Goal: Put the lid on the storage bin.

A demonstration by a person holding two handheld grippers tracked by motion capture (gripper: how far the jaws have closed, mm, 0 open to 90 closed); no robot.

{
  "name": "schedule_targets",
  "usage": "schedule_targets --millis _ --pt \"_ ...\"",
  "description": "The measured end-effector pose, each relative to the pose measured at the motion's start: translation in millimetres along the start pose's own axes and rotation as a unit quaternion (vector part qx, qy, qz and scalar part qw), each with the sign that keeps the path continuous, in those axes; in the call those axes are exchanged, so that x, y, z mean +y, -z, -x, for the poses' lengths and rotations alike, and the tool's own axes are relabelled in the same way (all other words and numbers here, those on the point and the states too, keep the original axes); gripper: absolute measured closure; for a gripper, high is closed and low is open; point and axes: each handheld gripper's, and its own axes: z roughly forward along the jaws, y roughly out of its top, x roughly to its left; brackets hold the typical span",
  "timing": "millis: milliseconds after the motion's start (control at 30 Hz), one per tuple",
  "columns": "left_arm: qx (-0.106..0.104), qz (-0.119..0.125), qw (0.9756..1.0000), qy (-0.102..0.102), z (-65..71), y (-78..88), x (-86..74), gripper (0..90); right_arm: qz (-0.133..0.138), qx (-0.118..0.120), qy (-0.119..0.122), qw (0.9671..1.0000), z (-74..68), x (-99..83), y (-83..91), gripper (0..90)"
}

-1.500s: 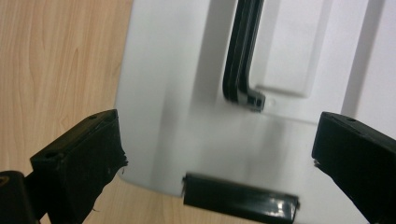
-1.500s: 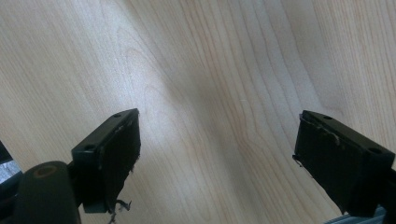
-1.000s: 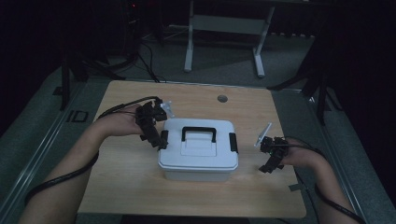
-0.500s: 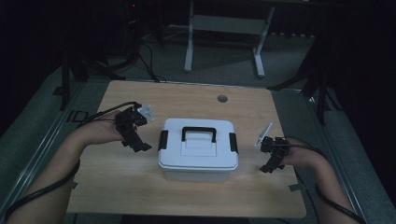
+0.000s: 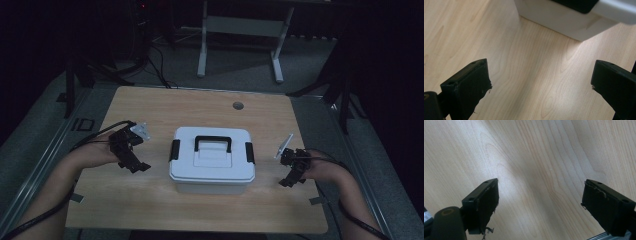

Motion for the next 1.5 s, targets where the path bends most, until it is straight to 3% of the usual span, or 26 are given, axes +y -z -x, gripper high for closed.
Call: schedule_targets --millis 200,400,600,833,1067,1367,1500 --pt "0.0 0.012 0.9999 0.01 1.1 -8.6 -17.0 1.4 0.006 -0.003 -0.005 1.0 0.0 -3.4 -2.8 13.6" --pt "-0.006 -0.004 0.9997 0.023 1.3 -23.9 -34.8 1.4 0.014 -0.003 -0.012 0.9998 -0.3 -6.9 -7.1 13.3" --pt "-0.013 0.009 0.9993 0.033 2.1 -31.2 -44.4 1.4 0.022 0.0 -0.023 0.9995 0.8 -7.4 -10.5 13.2" --pt "-0.002 0.011 0.9991 0.04 2.7 -38.0 -56.7 1.5 0.026 -0.004 -0.031 0.9992 1.8 -8.6 -11.6 13.2" --pt "-0.005 0.001 0.9988 0.05 3.8 -44.1 -71.2 1.5 0.023 -0.004 -0.034 0.9991 2.4 -12.3 -15.9 13.2" --pt "0.008 0.007 0.9972 0.074 3.5 -48.1 -87.9 1.5 0.029 -0.006 -0.046 0.9985 5.2 -19.9 -14.7 13.2" --pt "0.008 0.004 0.9984 0.057 8.3 -53.5 -89.1 1.5 0.028 -0.005 -0.049 0.9984 6.5 -23.8 -18.5 13.2"
